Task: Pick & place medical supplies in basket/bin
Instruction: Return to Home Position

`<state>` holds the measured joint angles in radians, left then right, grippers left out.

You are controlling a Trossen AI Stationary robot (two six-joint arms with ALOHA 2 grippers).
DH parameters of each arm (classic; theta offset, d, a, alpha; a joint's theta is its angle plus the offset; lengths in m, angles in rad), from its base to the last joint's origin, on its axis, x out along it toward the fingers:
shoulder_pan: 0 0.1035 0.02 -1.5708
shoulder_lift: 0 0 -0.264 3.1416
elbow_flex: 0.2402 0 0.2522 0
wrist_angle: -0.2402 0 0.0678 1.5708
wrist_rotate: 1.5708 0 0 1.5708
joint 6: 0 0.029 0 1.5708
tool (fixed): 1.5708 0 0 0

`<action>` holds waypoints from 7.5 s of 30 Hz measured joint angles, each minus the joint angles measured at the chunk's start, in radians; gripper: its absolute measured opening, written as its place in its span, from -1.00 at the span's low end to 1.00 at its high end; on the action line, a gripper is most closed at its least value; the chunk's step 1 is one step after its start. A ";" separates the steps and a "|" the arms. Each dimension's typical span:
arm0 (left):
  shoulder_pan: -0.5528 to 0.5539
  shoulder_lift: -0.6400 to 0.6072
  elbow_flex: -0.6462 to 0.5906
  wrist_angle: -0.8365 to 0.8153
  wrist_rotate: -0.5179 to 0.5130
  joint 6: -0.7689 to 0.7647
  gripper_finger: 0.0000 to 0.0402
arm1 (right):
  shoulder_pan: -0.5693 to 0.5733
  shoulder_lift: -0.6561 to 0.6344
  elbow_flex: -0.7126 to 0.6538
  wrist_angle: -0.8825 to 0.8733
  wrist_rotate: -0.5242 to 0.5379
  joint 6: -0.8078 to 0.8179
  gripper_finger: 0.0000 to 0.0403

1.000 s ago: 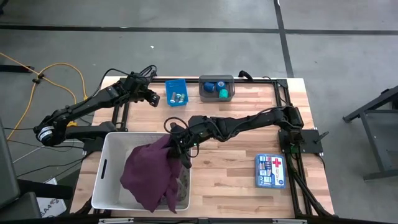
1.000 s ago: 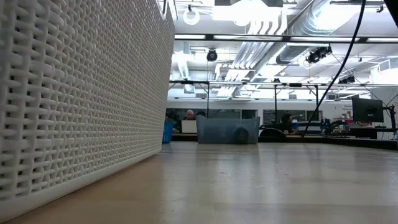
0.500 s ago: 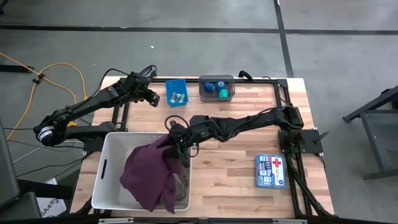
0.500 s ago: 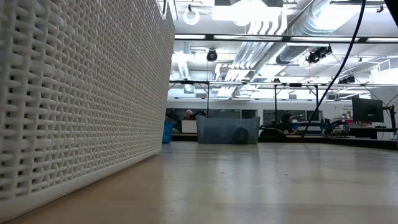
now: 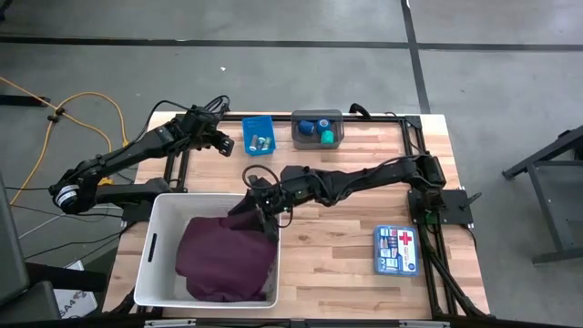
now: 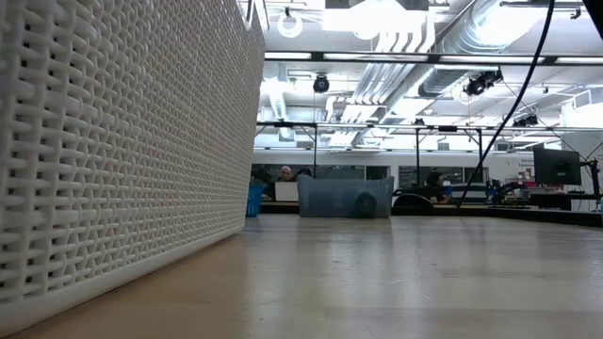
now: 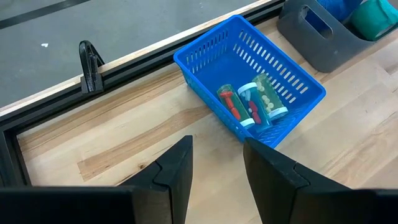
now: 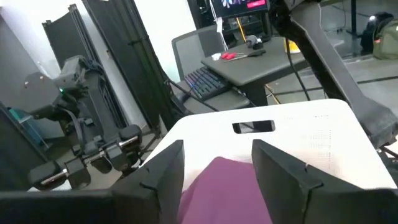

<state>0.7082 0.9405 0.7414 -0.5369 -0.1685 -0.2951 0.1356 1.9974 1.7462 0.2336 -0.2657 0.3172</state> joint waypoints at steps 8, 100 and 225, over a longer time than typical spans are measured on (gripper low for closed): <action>0.000 0.000 0.000 0.000 0.000 0.000 -0.32 | 0.000 0.000 0.000 -0.005 0.000 0.000 -0.12; 0.000 0.000 0.000 0.023 0.000 0.000 -0.32 | -0.455 -0.957 -0.823 -0.278 0.372 -0.038 -0.14; -0.001 0.000 0.000 0.026 0.000 0.000 -0.32 | -0.485 -1.991 -1.738 -0.198 0.362 0.210 -0.14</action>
<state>0.7076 0.9403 0.7414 -0.5110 -0.1688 -0.2951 -0.3496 0.0068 0.0082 0.0360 0.0962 0.5268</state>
